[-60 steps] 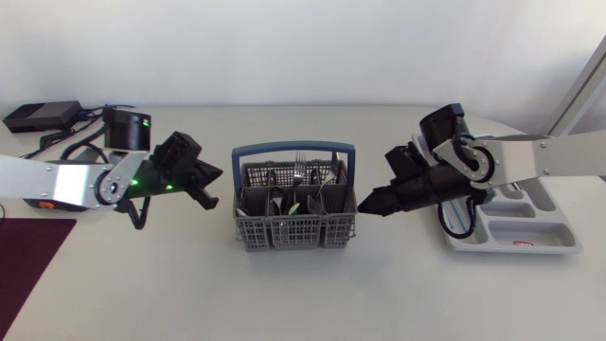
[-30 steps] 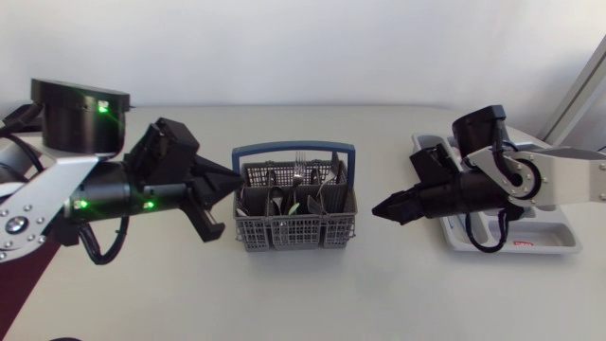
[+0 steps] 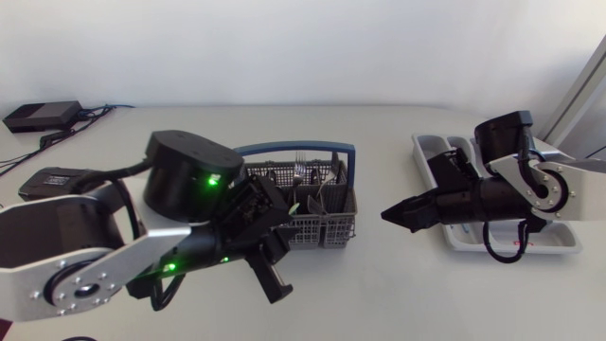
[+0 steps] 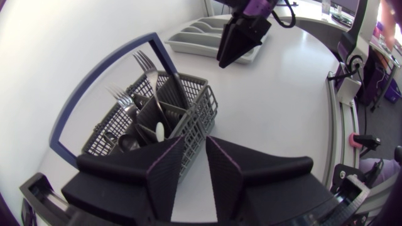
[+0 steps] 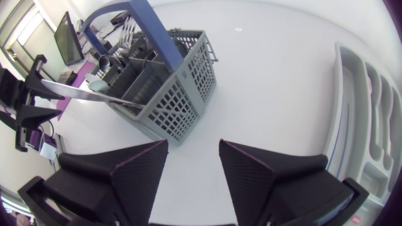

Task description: Unload the cutlery basket into the drawer organizer.

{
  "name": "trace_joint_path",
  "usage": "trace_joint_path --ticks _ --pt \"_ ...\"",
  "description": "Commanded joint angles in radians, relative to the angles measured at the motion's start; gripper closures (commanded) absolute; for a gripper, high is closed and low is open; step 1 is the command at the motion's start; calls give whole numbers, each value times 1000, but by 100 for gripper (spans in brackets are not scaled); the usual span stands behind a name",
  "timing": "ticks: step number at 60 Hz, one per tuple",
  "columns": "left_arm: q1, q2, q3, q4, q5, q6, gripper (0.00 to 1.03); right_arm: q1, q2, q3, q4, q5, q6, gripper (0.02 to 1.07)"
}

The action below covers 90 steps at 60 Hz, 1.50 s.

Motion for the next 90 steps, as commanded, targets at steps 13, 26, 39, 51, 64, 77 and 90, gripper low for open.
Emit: trace_joint_path --ticks 13,26,39,51,64,77,90 --pt "-60 111 66 57 -56 -59 74 -11 -24 -38 -10 -10 -27 44" --pt "-60 142 83 109 -85 -70 74 -16 -24 -39 -10 -12 -28 44" --pt "-46 162 80 149 -114 -68 71 -17 -19 -41 -7 -10 -27 41" --pt "-44 171 72 167 -114 -73 62 -16 -16 -47 -2 -10 -27 41" --pt "-18 169 52 182 -114 -77 57 -17 -15 -51 3 -12 -31 41" --pt "-7 177 58 193 -113 -93 57 -20 -15 -53 3 -15 -36 41" --pt "-4 180 43 184 -113 -96 57 -40 -15 -65 3 -19 -56 41"
